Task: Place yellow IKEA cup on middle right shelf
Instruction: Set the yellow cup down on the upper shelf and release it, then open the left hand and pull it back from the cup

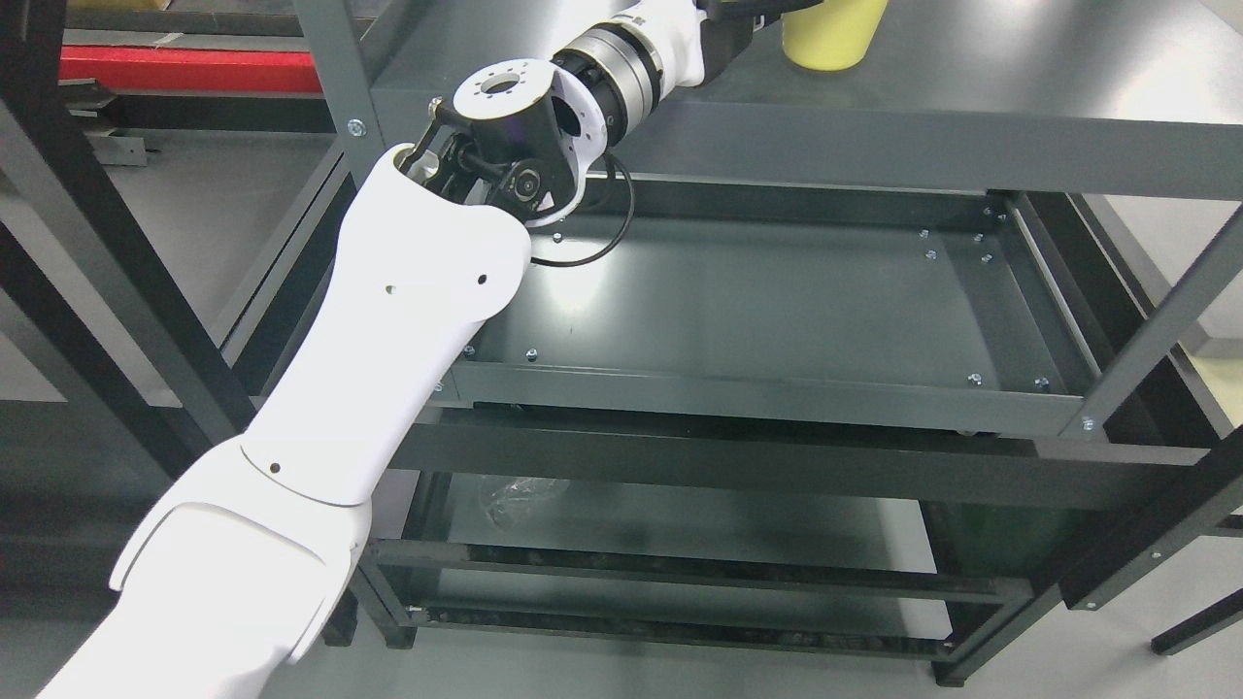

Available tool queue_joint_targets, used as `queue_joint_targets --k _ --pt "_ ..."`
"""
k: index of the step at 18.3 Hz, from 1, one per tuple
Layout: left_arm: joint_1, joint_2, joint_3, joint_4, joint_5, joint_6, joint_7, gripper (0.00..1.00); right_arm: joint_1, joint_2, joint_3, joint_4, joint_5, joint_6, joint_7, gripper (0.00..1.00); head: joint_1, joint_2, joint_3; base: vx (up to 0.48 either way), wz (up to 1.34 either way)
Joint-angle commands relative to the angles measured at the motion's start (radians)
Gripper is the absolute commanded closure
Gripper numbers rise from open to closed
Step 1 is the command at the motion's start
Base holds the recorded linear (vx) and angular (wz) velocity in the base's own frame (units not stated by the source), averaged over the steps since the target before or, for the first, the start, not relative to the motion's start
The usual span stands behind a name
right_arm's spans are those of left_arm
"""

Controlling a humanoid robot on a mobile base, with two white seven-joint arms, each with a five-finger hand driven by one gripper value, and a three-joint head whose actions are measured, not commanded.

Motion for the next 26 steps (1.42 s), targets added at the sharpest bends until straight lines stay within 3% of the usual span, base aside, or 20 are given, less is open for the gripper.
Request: queue_joint_targets --k 1,3,13,20,22,26 --pt "-0.002 0.017 -0.009 0.053 -0.125 -0.001 -0.004 0.07 0.014 -0.017 0.017 0.0 -0.025 0.0 0.0 0.01 0.0 0.0 0.0 0.0 0.0" --pt "-0.001 0.017 0.006 0.042 -0.129 -0.002 -0.003 0.02 0.014 -0.017 0.017 0.0 -0.025 0.0 0.0 0.01 0.0 0.0 0.0 0.0 0.0" --pt "-0.016 0.017 0.081 -0.088 -0.132 -0.008 -0.003 0.01 0.014 -0.017 0.017 0.0 -0.025 0.0 0.0 0.01 0.0 0.0 0.0 0.0 0.0" --pt "-0.044 0.017 0.155 -0.186 -0.244 -0.005 -0.007 0.01 0.014 -0.017 0.017 0.0 -0.025 0.0 0.0 0.01 0.0 0.0 0.0 0.0 0.0" --pt "-0.044 0.017 0.167 -0.215 -0.257 -0.005 -0.067 0.02 0.014 -0.017 0.017 0.0 -0.025 0.0 0.0 0.01 0.0 0.0 0.0 0.0 0.0" --pt "-0.041 0.017 0.193 -0.238 -0.257 0.072 -0.388 0.08 0.014 -0.017 0.017 0.0 -0.025 0.0 0.0 0.01 0.0 0.0 0.0 0.0 0.0"
